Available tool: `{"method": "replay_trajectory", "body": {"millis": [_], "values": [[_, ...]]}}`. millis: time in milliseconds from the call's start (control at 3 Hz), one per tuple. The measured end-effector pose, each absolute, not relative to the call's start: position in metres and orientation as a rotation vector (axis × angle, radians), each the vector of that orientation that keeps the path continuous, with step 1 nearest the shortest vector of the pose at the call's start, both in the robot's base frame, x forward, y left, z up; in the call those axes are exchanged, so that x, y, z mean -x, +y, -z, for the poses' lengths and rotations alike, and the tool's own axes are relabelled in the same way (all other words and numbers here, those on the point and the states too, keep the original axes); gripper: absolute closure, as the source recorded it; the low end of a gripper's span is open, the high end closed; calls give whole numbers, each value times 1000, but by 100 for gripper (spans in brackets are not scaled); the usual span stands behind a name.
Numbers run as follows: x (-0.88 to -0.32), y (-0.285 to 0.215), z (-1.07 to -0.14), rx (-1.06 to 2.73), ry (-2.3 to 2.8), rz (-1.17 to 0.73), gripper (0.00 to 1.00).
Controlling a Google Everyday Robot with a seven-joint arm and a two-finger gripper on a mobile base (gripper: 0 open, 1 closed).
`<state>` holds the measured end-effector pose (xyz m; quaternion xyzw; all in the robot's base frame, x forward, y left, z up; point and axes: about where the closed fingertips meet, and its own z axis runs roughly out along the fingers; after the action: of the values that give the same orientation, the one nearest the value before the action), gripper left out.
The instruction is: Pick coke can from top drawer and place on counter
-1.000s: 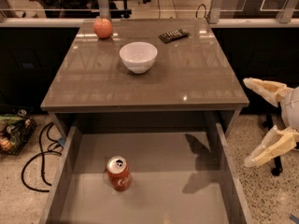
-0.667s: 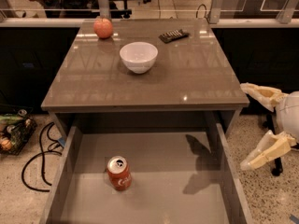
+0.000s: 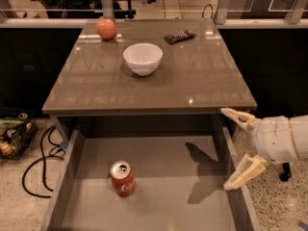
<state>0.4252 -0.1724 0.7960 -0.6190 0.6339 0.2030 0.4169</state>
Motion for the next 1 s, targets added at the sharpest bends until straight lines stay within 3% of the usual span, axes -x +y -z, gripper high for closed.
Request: {"method": "replay_trajectory", "body": {"millis": [1000], "values": [[-421, -107, -695, 1500, 1598, -716, 0]]}}
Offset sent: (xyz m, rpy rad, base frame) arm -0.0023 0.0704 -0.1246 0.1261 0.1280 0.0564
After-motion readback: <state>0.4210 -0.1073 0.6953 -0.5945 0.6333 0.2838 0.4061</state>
